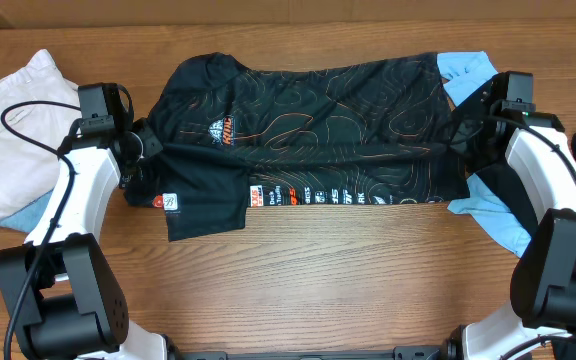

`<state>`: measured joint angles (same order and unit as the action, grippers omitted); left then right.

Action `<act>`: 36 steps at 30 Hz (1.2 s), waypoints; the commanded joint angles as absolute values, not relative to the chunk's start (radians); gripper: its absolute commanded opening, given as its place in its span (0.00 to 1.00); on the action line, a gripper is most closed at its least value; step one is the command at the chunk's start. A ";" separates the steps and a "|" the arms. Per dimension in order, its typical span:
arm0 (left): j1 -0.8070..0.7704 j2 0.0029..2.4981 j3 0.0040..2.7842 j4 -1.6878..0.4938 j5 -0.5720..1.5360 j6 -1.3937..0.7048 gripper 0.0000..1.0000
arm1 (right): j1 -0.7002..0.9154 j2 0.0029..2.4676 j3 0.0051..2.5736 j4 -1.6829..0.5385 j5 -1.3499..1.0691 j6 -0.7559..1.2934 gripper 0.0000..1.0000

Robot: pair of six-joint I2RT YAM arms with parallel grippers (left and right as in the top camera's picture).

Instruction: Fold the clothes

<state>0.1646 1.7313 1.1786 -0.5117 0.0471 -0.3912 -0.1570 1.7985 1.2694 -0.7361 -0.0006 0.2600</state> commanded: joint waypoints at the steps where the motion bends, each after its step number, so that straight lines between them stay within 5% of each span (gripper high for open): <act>1: 0.162 1.741 1.180 -0.496 0.018 -0.409 0.04 | -0.157 1.798 1.272 -0.706 -0.002 0.254 0.04; 15: 0.162 1.741 1.180 -0.485 0.018 -0.408 0.07 | -0.156 1.798 1.272 -0.669 -0.025 0.254 0.04; 18: 0.162 1.741 1.180 -0.485 0.019 -0.408 0.34 | -0.156 1.798 1.272 -0.671 -0.025 0.254 0.06; 20: 0.162 1.741 1.180 -0.488 0.019 -0.408 0.51 | -0.156 1.798 1.272 -0.676 -0.025 0.254 0.16; 36: 0.162 1.741 1.180 -0.693 0.019 -0.408 0.54 | -0.156 1.798 1.269 -0.810 -0.024 0.255 0.21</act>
